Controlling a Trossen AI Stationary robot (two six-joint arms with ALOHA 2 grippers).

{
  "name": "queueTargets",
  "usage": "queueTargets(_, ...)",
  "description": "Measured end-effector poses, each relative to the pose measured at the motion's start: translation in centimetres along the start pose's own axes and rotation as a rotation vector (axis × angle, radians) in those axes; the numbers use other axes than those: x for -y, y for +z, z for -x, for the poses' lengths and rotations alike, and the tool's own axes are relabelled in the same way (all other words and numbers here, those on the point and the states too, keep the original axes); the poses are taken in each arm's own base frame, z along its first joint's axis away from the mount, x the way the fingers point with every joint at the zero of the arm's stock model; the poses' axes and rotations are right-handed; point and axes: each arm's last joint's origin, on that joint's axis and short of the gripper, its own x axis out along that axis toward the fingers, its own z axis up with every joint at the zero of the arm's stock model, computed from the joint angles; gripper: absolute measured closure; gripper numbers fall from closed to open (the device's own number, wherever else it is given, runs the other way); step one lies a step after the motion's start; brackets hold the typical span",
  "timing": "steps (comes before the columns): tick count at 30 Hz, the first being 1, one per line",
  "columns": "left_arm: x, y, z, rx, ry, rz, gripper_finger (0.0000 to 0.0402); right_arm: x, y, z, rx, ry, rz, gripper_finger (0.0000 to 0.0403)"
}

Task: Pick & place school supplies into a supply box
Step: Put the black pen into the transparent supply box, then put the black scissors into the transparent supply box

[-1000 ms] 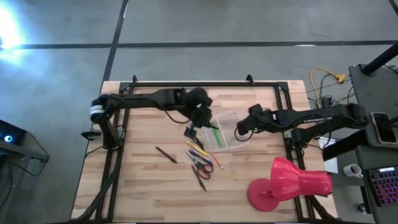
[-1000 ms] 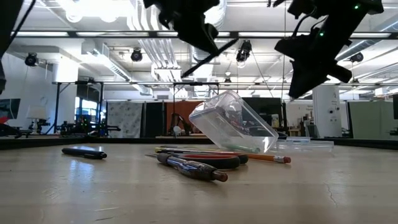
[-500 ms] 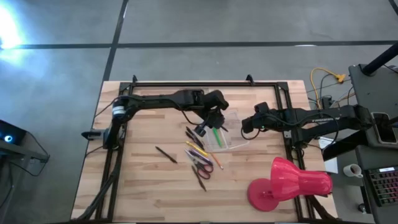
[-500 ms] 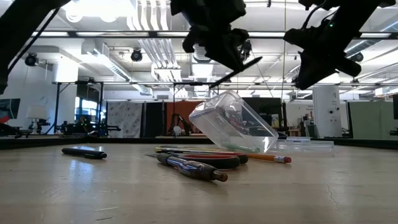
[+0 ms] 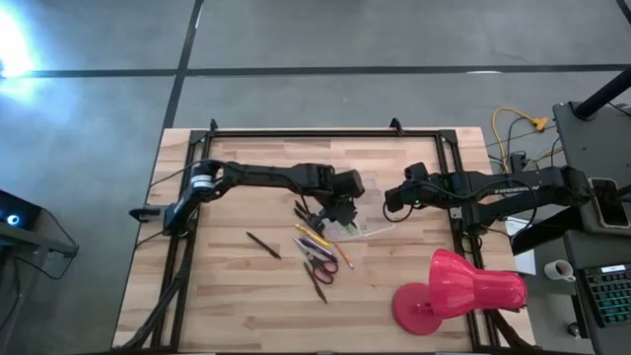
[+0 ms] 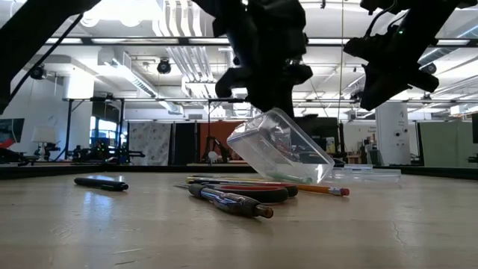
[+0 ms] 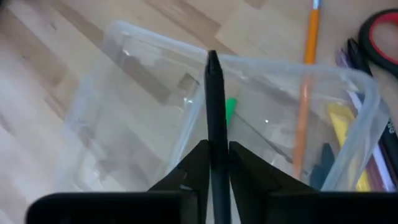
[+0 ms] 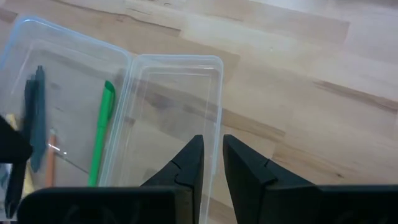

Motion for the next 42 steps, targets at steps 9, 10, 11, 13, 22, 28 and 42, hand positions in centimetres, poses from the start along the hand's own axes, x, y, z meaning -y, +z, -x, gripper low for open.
queueTargets(9, 0.8, -0.1, -0.3, -0.069, 0.013, 0.043, 0.0309, 0.0, -0.1, -0.1, -0.014, 0.004, 0.012, 0.0349)
queueTargets(10, 0.8, 0.1, 0.1, -0.084, 0.036, 0.054, 0.0308, 0.0, -0.1, -0.1, -0.032, 0.014, 0.02, 0.0349)
queueTargets(11, 0.7, 0.3, 0.7, -0.095, 0.066, 0.072, 0.0308, -0.1, -0.2, -0.1, -0.054, 0.026, 0.035, 0.0349)
queueTargets(13, 0.7, 0.7, 2.2, -0.087, 0.109, 0.111, 0.0307, -0.1, -0.4, -0.1, -0.1, 0.052, 0.077, 0.0349)
queueTargets(22, 1.2, 1.6, 10.6, 0.063, 0.253, 0.404, 0.0308, -1.5, -0.9, 0.7, -0.121, 0.202, 0.256, 0.0349)
queueTargets(28, 4.2, -0.5, 12.6, 0.065, 0.349, 0.565, 0.0331, -3.5, -3.0, 0.9, -0.195, 0.325, 0.344, 0.0349)
queueTargets(42, 15.2, -7.6, 13.6, 0.409, 0.434, 1.052, 0.0363, -9.0, -10.4, -0.7, -0.348, 0.369, 0.419, 0.0349)
